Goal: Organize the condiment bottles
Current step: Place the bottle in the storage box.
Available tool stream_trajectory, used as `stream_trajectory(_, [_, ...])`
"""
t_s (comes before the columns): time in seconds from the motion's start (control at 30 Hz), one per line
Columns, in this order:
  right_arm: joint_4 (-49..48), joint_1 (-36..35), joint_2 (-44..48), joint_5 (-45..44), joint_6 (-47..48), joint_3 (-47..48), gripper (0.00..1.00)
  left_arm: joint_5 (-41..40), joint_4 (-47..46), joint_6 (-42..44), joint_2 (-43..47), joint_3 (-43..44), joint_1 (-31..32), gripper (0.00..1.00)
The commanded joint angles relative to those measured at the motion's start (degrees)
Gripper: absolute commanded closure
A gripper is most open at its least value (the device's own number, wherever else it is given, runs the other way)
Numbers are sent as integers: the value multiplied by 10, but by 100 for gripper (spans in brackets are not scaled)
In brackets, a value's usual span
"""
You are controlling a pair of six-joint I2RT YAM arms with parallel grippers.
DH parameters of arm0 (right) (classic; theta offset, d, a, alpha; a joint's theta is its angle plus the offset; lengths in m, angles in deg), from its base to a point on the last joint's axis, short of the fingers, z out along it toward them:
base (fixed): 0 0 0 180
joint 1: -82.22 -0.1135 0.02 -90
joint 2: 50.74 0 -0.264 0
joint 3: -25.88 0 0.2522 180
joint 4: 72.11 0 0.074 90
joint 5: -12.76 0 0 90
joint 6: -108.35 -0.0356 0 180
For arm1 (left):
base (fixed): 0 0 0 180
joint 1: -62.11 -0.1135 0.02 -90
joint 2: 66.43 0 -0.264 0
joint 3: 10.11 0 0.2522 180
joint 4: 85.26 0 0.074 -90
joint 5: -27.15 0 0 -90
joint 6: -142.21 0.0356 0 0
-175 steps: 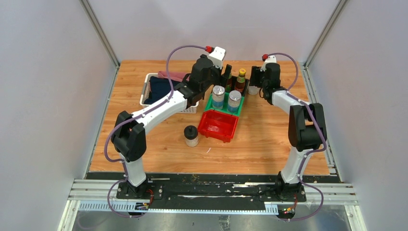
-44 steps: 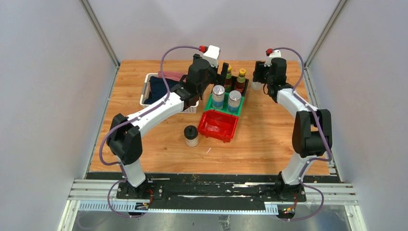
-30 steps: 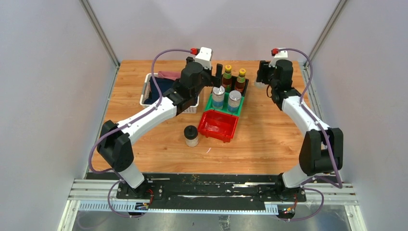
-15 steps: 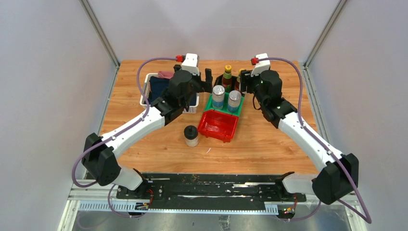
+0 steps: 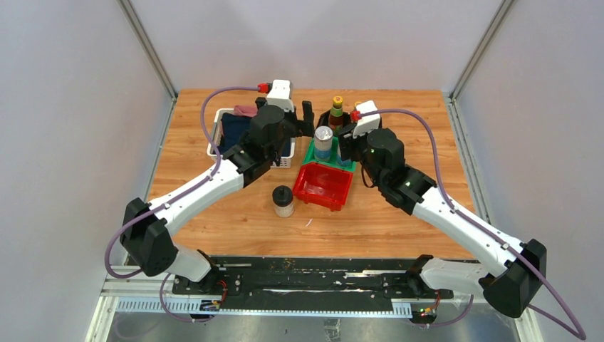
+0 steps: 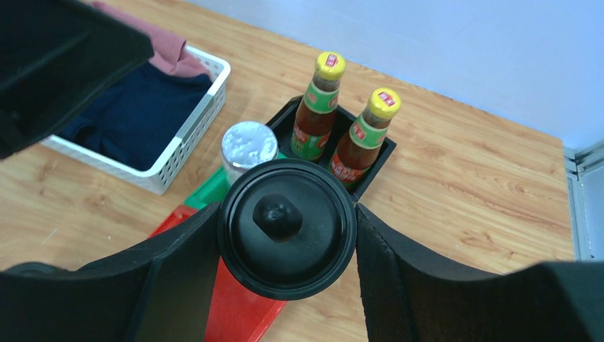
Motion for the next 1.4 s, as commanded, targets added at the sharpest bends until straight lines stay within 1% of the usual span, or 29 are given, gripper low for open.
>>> stream_trajectory(0.0, [-1, -32, 20, -44, -3, -17, 100, -34, -19, -11, 21, -14, 5, 0])
stream_trajectory(0.3, [-13, -45, 34, -28, -62, -62, 100, -95, -46, -9, 49, -42, 5, 0])
stream_trajectory(0.43, [-18, -48, 27, -15, -83, -75, 100, -124, -58, -1, 61, -54, 5, 0])
stream_trajectory(0.63, [-29, -58, 7, -4, -104, -91, 100, -146, -67, 9, 72, -69, 5, 0])
stream_trajectory(1.13, [-38, -84, -55, 9, -131, -93, 100, -167, -88, 14, 85, -94, 5, 0])
stream_trajectory(1.37, [-44, -91, -69, 12, -141, -108, 100, -174, -95, 11, 91, -104, 5, 0])
